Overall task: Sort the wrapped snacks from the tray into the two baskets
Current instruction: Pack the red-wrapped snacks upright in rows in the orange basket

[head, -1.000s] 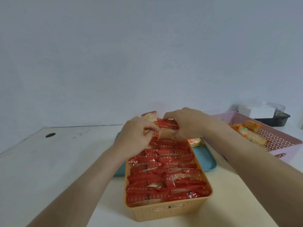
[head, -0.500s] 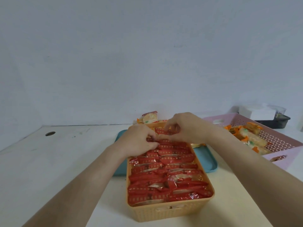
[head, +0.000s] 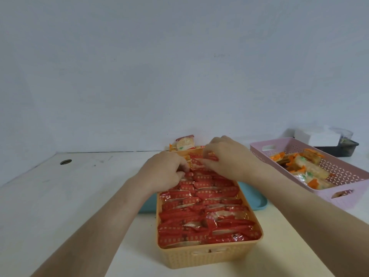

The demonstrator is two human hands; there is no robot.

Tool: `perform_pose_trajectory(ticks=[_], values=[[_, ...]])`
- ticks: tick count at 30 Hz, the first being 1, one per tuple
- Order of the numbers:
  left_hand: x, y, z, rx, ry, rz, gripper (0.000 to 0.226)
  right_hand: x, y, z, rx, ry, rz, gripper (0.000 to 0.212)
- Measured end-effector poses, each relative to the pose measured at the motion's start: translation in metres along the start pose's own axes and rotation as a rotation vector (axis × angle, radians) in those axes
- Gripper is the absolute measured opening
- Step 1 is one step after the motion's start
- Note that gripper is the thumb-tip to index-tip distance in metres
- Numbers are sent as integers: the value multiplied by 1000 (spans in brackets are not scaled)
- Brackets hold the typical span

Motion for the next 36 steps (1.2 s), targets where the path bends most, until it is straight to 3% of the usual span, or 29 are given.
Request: perform_pose_trajectory(ticks=[3,5,8,11,14,17,19,22,28,36], values=[[1,8,3,72,84,-100,26,1,5,-12,-150,-54,-59,42],[1,13,-8,71,-6,-147,36,4,4,-24,-144,-192,-72,49],[2,13,-31,-149,-207,-130,67,8,6,-30,-11,-310,-60,54],[1,14,-26,-206,-252,-121,58,8,9,-28,87,-261,-43,53],[7,8,-11,-191,-100,-84,54,12,11,-18,-184,-39,-74,54],[31,-11,7,78,118,125,52,35,34,-7,-529,118,-345,61],[50,-17,0,184,-10,237,54,54,39,-14,-711,-59,-505,68],[68,-12,-13,353,-181,275,49,69,19,-25,-940,-321,-519,51],[76,-19,-4,397,-55,306,54,70,8,-20,-1083,-251,-488,33],[87,-104,43,359,77,514,61,13,-70,-22,-1206,-229,-352,38]])
Point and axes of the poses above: each hand's wrist, its own x-axis away from the middle knuckle, its own z-axis out of the back of the hand, y = z × x, the point moved 6 cm from there along -x, towards the middle knuckle, and after that the axes turned 6 degrees about z, right-handed, at the moved point
